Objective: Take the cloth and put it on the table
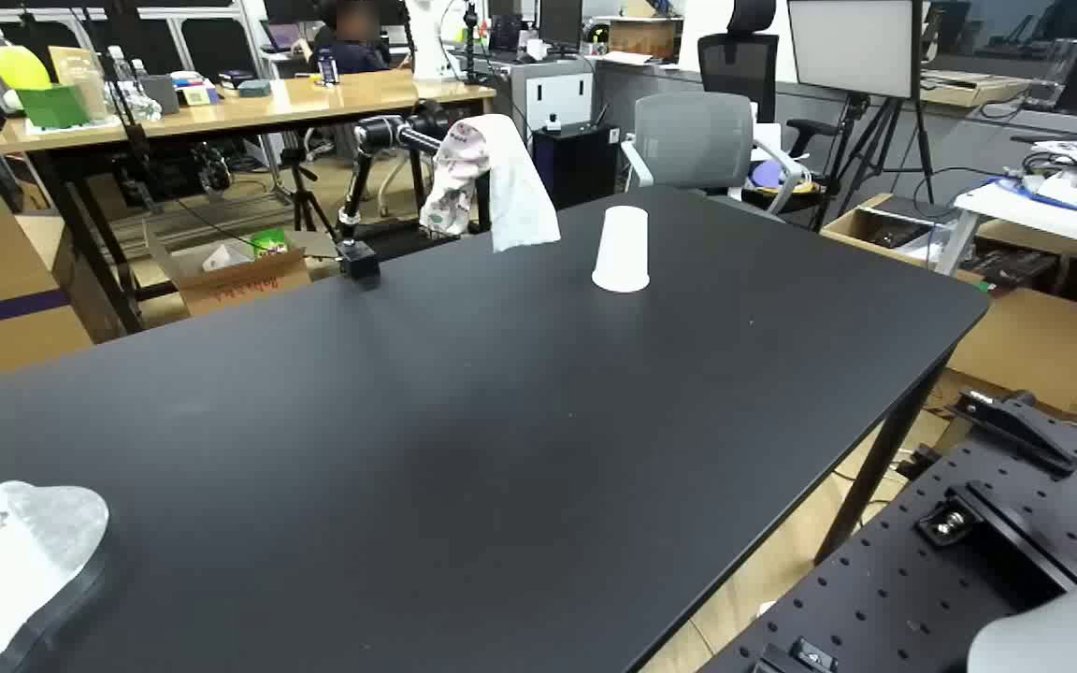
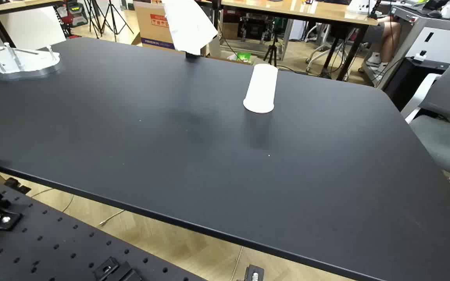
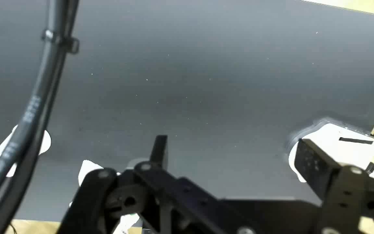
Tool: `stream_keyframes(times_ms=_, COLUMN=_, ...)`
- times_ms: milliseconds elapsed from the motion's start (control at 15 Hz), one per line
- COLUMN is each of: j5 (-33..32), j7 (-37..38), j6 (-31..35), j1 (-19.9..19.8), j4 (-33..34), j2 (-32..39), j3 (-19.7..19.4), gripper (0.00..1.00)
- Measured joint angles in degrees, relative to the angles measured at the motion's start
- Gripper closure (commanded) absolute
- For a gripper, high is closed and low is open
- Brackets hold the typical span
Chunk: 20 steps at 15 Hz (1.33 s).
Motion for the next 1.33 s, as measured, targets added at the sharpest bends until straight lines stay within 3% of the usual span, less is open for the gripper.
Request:
stream_keyframes(times_ms=867, j5=-1.90, j7=0.10, j6=1.25, j1=-0.66, j4=-0.11, j2=-0.04, j3=0.27, gripper=0.00)
stream_keyframes(times_ms=1333, j5=-20.42, j7=1.84, j6=16.97, j1=-12.12, j4=-0.95, j2=2.17, j3=1.05, gripper=0.00)
